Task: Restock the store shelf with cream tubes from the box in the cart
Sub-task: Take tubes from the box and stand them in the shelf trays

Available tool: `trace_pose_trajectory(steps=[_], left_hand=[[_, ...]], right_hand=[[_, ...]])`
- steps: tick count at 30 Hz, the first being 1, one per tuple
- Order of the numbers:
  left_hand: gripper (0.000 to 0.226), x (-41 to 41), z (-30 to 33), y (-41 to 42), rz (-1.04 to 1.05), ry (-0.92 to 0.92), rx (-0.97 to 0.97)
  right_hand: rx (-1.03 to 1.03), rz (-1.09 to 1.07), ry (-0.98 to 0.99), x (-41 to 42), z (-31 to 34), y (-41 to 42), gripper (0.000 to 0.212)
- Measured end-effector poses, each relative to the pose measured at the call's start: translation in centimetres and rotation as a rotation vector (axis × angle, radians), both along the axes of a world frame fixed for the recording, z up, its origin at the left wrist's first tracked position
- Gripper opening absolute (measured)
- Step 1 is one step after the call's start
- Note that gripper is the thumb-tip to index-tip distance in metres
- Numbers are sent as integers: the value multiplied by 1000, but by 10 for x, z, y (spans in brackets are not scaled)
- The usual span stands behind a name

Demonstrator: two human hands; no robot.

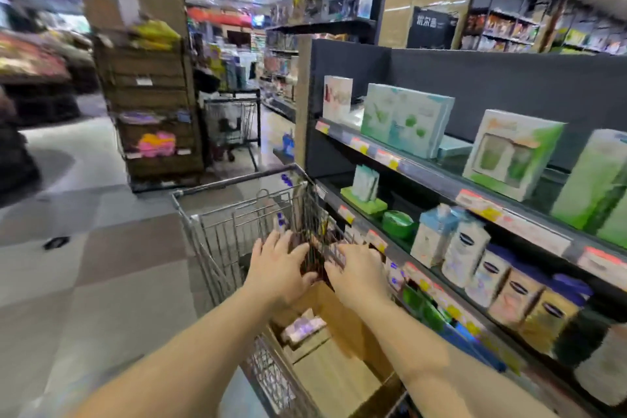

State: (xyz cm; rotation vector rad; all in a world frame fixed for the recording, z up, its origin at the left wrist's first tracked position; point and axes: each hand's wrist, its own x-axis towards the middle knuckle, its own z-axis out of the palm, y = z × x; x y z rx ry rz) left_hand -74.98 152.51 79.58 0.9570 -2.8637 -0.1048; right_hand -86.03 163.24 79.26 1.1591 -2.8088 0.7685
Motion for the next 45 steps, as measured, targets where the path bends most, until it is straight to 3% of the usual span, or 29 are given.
trace_pose_trajectory(steps=[13, 23, 31, 38, 45], left_hand=[[68, -77, -65, -179, 75, -138, 102], [69, -188, -158, -245, -198, -327, 193], [70, -229, -284, -292, -481, -577, 274], [77, -231, -363, -319, -550, -586, 396], [79, -231, -424, -333, -588, -515, 459]], right_hand=[[93, 34, -162, -88, -79, -162, 50], [243, -276, -320, -169, -163, -184, 52], [354, -582, -604, -161, -263, -203, 41], [448, -634, -829, -142, -364, -242, 46], [305, -808, -1063, -137, -462, -266, 40]])
